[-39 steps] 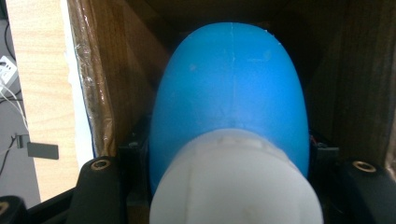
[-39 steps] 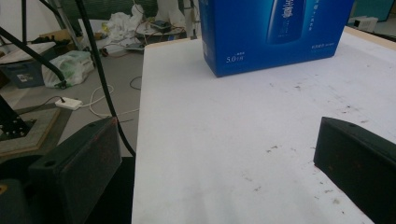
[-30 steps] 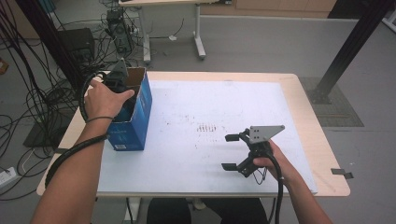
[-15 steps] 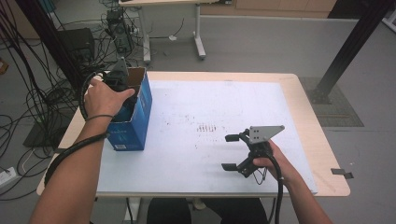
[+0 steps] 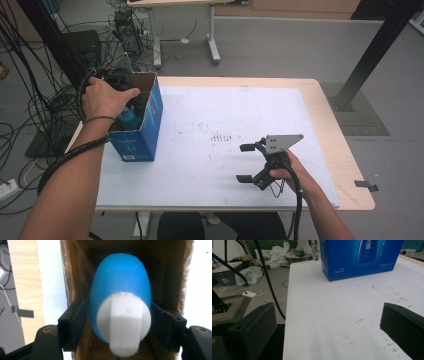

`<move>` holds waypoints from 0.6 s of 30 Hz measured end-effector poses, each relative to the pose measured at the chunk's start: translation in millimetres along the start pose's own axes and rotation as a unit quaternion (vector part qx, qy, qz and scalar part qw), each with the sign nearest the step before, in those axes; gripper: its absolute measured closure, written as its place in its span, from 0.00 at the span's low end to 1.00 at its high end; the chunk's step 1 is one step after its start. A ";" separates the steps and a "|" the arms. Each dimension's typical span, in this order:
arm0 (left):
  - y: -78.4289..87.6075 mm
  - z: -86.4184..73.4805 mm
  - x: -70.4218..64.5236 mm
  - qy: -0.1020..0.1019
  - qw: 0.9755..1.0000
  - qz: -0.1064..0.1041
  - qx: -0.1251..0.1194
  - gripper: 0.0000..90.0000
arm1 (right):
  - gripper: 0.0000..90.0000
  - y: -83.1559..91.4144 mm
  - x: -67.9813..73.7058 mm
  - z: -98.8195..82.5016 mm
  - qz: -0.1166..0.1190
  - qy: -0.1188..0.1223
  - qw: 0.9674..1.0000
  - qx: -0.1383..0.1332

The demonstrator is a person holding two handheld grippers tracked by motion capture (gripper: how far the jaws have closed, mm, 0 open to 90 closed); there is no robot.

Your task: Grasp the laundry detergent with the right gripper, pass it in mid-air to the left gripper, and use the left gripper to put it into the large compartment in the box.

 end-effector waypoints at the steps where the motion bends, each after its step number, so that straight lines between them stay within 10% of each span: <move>1: 2.2 0.0 0.0 0.000 1.000 -0.001 0.000 0.36 | 0.01 -0.5 0.2 -0.3 0.000 0.000 1.000 -0.002; 18: 61.3 -4.6 -12.7 -0.041 0.999 -0.004 -0.018 0.34 | 0.01 -0.7 2.4 6.0 -0.002 0.004 1.000 0.002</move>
Point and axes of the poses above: each handheld gripper's, and its own axes: y roughly backward along the jaws, z roughly out of its top, x roughly to its left, the point moved 1 cm from there along -y, roughly forward along the jaws, and after that the axes turned 5 degrees about -x, right-handed, at the moved point
